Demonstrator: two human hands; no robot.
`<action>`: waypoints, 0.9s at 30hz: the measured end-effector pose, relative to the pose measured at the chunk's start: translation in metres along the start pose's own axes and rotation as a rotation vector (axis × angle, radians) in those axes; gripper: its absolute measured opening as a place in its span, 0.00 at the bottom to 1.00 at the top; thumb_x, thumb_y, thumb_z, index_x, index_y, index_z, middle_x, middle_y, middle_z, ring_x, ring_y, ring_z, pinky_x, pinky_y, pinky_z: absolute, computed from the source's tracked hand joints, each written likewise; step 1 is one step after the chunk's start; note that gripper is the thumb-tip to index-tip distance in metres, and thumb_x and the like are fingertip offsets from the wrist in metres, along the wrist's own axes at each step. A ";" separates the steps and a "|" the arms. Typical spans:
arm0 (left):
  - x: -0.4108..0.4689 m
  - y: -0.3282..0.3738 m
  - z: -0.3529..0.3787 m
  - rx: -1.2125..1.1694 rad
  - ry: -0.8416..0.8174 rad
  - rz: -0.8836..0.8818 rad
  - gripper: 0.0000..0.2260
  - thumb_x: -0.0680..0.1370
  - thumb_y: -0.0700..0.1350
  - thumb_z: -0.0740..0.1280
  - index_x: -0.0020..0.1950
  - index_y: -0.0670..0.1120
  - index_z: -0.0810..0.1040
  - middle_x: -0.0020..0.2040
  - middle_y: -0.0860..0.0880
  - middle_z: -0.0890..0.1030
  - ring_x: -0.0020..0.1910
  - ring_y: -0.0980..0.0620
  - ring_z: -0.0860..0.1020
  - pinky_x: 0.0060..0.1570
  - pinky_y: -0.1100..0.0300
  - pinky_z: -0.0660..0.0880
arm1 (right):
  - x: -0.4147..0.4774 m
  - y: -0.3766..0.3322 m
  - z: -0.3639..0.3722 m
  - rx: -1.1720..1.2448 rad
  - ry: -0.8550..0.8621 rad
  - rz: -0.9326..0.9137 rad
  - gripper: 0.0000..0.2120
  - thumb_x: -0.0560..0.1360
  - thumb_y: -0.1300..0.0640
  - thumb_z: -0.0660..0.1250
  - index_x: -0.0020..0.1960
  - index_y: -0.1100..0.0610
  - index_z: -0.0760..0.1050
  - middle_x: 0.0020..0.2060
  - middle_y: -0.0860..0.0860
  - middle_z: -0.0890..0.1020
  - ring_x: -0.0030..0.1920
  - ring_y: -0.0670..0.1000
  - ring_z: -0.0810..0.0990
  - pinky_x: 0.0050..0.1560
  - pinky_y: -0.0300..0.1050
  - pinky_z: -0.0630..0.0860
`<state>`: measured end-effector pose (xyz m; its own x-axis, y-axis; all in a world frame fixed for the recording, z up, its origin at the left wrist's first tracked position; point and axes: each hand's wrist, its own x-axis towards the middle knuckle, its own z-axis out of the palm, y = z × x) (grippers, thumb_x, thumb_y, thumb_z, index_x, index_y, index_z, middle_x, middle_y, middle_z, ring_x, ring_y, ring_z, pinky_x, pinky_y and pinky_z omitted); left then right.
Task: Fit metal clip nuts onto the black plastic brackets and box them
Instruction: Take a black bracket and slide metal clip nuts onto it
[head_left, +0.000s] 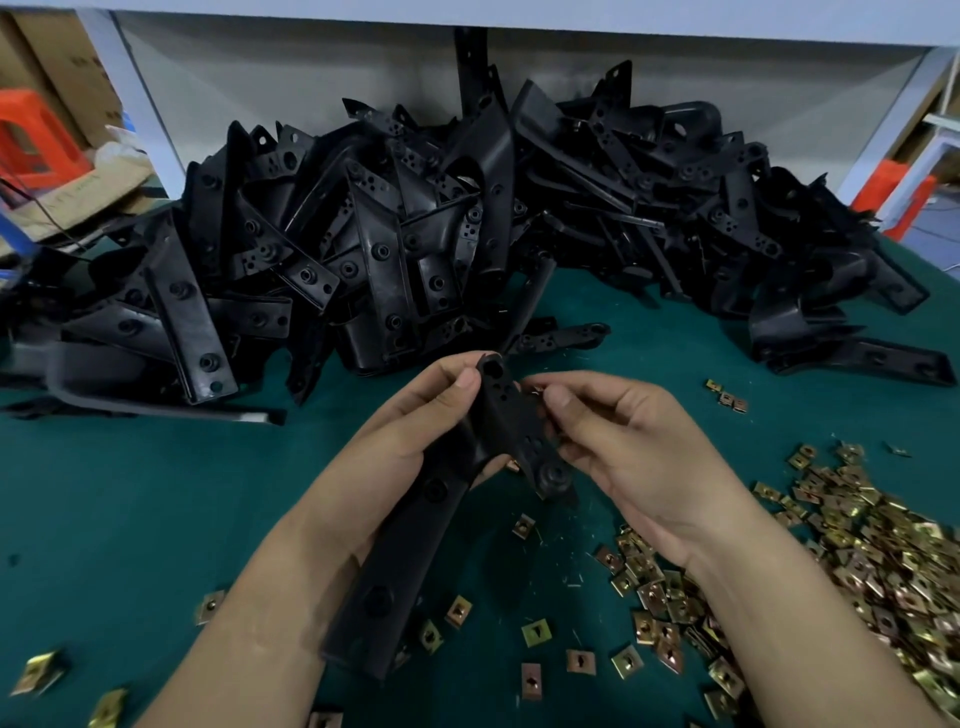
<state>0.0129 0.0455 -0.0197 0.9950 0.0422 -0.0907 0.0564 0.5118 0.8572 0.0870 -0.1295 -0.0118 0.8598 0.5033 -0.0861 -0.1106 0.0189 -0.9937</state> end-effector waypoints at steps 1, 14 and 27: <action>0.000 0.000 0.000 0.007 -0.006 -0.002 0.11 0.80 0.49 0.66 0.61 0.51 0.81 0.56 0.47 0.84 0.51 0.53 0.83 0.46 0.60 0.81 | 0.000 0.001 0.000 0.018 0.007 0.002 0.10 0.74 0.53 0.69 0.50 0.54 0.86 0.44 0.55 0.85 0.45 0.50 0.78 0.54 0.51 0.76; -0.001 -0.002 0.004 0.055 -0.057 0.014 0.12 0.80 0.46 0.65 0.61 0.46 0.81 0.51 0.44 0.85 0.45 0.50 0.84 0.44 0.58 0.82 | 0.000 0.001 0.000 -0.064 -0.032 -0.058 0.15 0.74 0.46 0.68 0.45 0.57 0.85 0.41 0.57 0.82 0.42 0.55 0.76 0.53 0.57 0.75; 0.004 -0.003 -0.006 0.256 -0.068 0.050 0.09 0.80 0.47 0.67 0.59 0.48 0.82 0.50 0.45 0.85 0.48 0.51 0.84 0.46 0.64 0.79 | -0.003 -0.009 -0.010 -0.419 -0.147 -0.249 0.12 0.79 0.51 0.66 0.41 0.54 0.83 0.31 0.48 0.79 0.33 0.43 0.74 0.37 0.35 0.71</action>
<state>0.0159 0.0497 -0.0256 0.9998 -0.0003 -0.0184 0.0178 0.2764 0.9609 0.0909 -0.1399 -0.0035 0.7518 0.6448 0.1383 0.3242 -0.1787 -0.9290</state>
